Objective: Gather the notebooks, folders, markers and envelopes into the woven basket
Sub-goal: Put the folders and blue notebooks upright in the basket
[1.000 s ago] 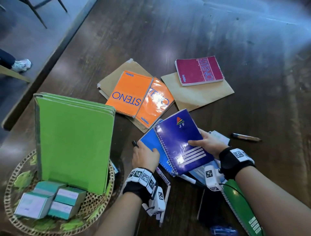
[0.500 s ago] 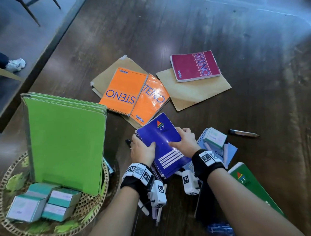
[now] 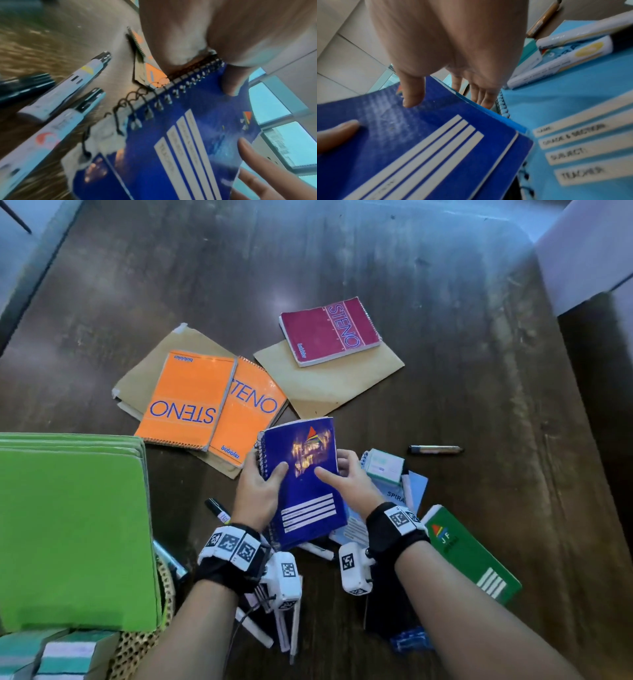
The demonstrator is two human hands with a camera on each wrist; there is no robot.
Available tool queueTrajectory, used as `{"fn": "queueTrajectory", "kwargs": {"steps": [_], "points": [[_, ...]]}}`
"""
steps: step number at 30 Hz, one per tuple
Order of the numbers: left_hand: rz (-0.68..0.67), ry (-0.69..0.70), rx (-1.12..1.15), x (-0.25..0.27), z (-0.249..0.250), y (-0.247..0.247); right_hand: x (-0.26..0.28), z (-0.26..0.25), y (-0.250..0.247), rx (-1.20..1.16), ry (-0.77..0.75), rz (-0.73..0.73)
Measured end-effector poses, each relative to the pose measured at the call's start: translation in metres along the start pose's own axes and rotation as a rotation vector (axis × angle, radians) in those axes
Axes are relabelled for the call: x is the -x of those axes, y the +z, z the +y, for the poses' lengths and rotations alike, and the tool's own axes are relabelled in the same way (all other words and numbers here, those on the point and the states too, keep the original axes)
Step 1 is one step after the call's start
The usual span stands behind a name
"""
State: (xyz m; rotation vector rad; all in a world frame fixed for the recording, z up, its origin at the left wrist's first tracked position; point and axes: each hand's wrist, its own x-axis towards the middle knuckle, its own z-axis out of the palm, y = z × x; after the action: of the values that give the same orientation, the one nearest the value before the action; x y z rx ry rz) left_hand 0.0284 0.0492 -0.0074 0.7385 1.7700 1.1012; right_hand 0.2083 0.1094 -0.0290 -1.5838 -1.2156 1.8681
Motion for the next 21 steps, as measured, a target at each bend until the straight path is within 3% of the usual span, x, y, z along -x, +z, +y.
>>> {"fn": "queueTrajectory", "kwargs": {"steps": [5,10,12,15,16,18,21], "points": [[-0.256,0.068,0.216,0.000,0.046,0.015,0.013,-0.016,-0.028,-0.277,-0.054,-0.034],[-0.364,0.168,0.126,-0.014,0.070,0.045,0.033,-0.020,-0.064,-0.542,-0.059,-0.087],[-0.366,0.144,0.127,-0.016,0.070,0.055,0.034,-0.017,-0.074,-0.621,-0.043,-0.052],[-0.207,-0.027,0.154,-0.022,0.055,0.071,0.038,-0.016,-0.090,-0.697,-0.041,0.029],[-0.144,-0.052,0.112,-0.022,0.045,0.078,0.040,-0.016,-0.097,-0.715,-0.047,0.058],[-0.116,0.033,-0.180,-0.023,0.021,0.094,0.045,-0.016,-0.116,-0.734,-0.071,0.121],[-0.338,0.347,-0.647,-0.020,-0.009,0.121,0.054,-0.010,-0.148,-0.715,-0.083,0.235]]}}
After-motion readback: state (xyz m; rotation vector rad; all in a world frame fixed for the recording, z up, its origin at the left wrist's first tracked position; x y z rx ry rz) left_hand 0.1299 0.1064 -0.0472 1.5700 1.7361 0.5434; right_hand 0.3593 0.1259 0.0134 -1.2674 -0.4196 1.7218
